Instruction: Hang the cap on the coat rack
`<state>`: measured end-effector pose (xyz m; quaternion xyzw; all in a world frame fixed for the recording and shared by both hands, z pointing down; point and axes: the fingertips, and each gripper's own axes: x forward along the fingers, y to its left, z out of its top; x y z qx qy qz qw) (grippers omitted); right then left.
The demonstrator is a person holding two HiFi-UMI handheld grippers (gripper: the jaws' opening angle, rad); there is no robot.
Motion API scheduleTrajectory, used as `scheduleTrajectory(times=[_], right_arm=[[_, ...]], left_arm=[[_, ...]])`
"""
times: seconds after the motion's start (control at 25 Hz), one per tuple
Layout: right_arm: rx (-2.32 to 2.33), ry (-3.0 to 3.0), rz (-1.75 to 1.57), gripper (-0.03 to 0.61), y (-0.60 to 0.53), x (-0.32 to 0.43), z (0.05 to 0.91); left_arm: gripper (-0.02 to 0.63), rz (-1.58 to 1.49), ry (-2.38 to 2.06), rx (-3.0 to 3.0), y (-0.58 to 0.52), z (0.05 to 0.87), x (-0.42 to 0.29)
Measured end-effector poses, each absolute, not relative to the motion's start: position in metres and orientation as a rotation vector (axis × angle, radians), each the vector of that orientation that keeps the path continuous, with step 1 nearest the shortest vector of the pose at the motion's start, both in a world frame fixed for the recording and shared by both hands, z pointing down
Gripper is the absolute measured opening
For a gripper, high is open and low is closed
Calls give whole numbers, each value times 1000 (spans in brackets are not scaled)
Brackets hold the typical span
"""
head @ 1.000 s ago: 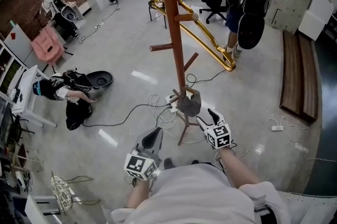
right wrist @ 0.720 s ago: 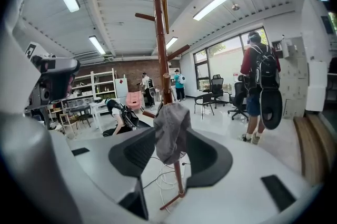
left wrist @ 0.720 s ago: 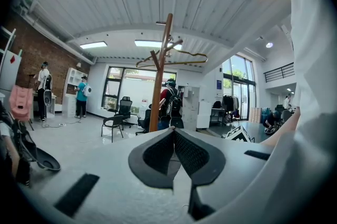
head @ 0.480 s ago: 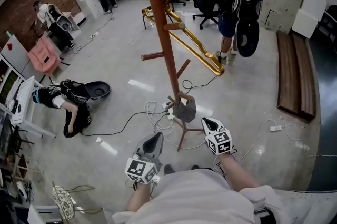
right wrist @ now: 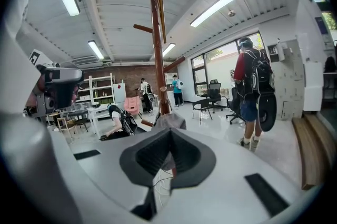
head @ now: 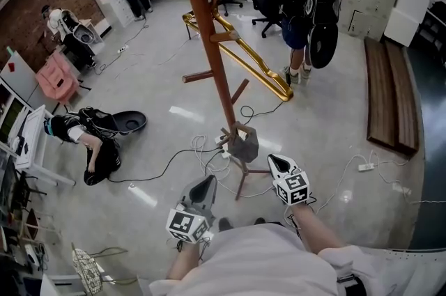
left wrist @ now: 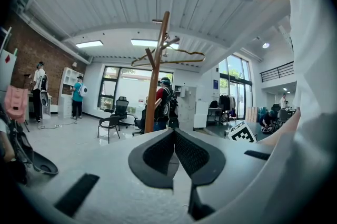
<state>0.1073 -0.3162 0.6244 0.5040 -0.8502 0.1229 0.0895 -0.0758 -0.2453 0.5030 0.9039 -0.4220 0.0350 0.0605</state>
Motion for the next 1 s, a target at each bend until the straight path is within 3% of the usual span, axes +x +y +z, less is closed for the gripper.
scheduleTrajectory(times=[1.0], right_arm=[[1331, -2814, 303, 12, -279, 71, 515]], left_arm=[[11, 86, -1277, 2762, -250, 500, -76]])
